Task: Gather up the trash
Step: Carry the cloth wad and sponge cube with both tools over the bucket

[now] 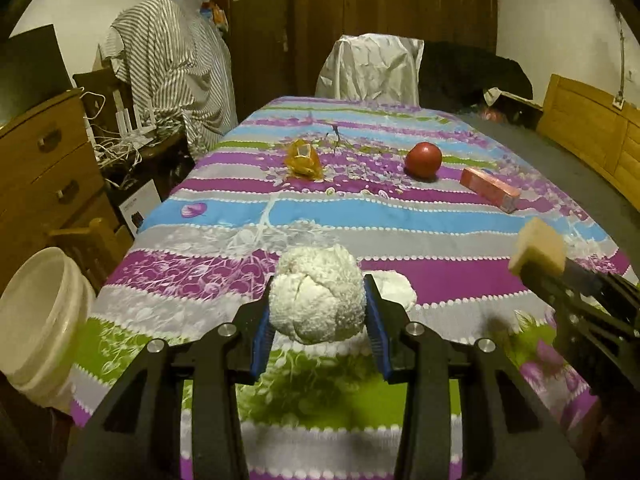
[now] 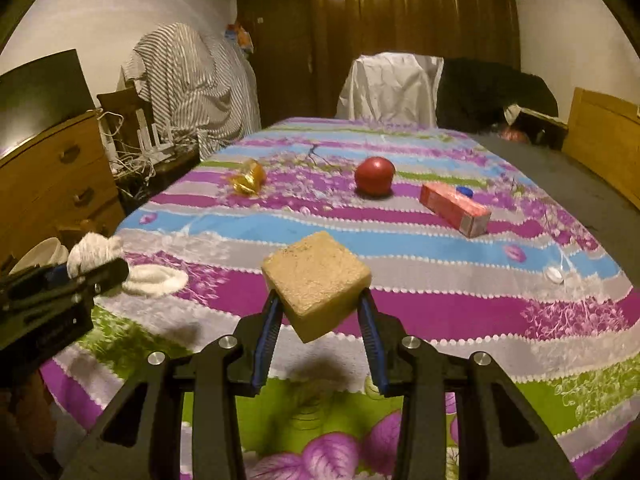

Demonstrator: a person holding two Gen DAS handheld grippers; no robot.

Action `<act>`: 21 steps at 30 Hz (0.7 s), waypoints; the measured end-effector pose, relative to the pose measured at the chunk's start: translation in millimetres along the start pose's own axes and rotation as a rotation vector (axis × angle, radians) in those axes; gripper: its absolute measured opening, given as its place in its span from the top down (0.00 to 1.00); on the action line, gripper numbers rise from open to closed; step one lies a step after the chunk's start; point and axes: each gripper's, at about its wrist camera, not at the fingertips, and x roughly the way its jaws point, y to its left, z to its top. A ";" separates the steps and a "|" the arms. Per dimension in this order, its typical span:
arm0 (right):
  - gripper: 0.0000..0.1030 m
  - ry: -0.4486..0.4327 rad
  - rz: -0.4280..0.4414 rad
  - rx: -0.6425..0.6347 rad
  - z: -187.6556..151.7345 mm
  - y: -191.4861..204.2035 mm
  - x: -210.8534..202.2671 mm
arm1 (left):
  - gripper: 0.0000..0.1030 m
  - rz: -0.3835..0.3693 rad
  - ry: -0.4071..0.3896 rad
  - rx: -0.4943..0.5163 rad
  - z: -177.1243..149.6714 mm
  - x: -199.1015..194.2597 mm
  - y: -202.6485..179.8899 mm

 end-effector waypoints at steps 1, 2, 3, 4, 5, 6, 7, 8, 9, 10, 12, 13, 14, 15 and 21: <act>0.61 -0.002 0.004 -0.003 0.8 2.9 -2.1 | 0.62 0.000 -0.004 -0.005 -0.5 -2.4 0.7; 0.61 -0.004 0.011 -0.008 1.8 6.8 -4.7 | 0.62 0.006 -0.014 -0.011 0.7 -6.8 4.4; 0.61 -0.008 0.015 -0.012 3.2 10.4 -7.5 | 0.62 0.010 -0.022 -0.015 0.9 -9.7 5.6; 0.61 -0.016 0.024 -0.018 5.3 15.4 -10.8 | 0.62 0.019 -0.036 -0.020 3.1 -14.2 9.4; 0.61 -0.024 0.036 -0.025 8.4 21.4 -13.8 | 0.62 0.025 -0.045 -0.024 3.8 -17.2 11.5; 0.61 -0.032 0.050 -0.032 12.7 28.4 -16.3 | 0.62 0.033 -0.058 -0.030 6.1 -21.7 15.2; 0.61 -0.042 0.063 -0.040 17.2 35.5 -18.4 | 0.62 0.044 -0.075 -0.041 9.9 -27.1 21.6; 0.61 -0.051 0.072 -0.045 21.0 42.0 -19.8 | 0.62 0.054 -0.085 -0.049 11.5 -32.0 26.1; 0.61 -0.062 0.084 -0.051 25.5 48.8 -21.4 | 0.62 0.075 -0.103 -0.060 15.3 -38.3 34.0; 0.61 -0.074 0.101 -0.058 31.9 57.9 -23.0 | 0.62 0.087 -0.113 -0.064 17.2 -41.4 38.2; 0.61 -0.095 0.133 -0.074 43.4 76.5 -24.7 | 0.62 0.133 -0.141 -0.076 24.3 -50.8 54.8; 0.61 -0.104 0.153 -0.086 50.4 88.3 -25.0 | 0.62 0.157 -0.149 -0.088 28.0 -55.6 66.3; 0.61 -0.110 0.175 -0.098 57.4 101.4 -24.9 | 0.62 0.172 -0.153 -0.098 29.6 -58.8 74.2; 0.61 -0.115 0.197 -0.107 63.0 112.6 -24.0 | 0.62 0.190 -0.158 -0.112 31.6 -62.7 85.2; 0.61 -0.143 0.342 -0.212 96.9 208.2 -15.4 | 0.62 0.345 -0.172 -0.197 39.9 -79.4 162.1</act>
